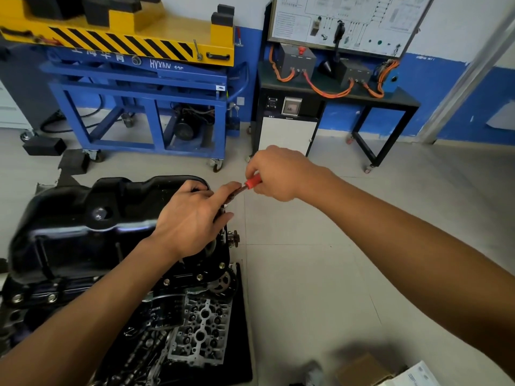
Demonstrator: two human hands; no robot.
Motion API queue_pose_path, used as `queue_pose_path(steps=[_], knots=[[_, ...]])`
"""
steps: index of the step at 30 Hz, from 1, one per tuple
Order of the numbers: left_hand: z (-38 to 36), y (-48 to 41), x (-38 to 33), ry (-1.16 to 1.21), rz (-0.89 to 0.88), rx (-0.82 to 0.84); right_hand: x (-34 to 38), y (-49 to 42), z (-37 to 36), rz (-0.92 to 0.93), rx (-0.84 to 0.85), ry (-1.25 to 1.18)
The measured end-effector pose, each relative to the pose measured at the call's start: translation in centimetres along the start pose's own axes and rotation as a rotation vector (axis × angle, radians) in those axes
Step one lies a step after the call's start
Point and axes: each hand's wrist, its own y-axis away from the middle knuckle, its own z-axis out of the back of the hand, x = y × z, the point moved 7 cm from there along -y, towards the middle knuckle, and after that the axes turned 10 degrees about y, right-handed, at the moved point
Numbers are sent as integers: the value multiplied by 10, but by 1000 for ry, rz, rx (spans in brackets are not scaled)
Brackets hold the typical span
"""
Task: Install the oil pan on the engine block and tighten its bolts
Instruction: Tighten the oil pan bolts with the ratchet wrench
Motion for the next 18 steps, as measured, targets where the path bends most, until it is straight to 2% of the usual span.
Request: queue_pose_path(steps=[3,9,13,15,18], knots=[[-1,0,-1,-4,-3,4,7,-12,-4,-17,-51,2],[0,2,-1,-21,-31,-25,19,-5,-11,83,-85,-76],[-2,1,0,-35,2,-44,5,14,-7,9,-84,8],[-2,1,0,-42,13,-56,1,23,-4,1,-26,35],[-1,0,-3,-44,20,-50,18,40,-11,103,194,-75]])
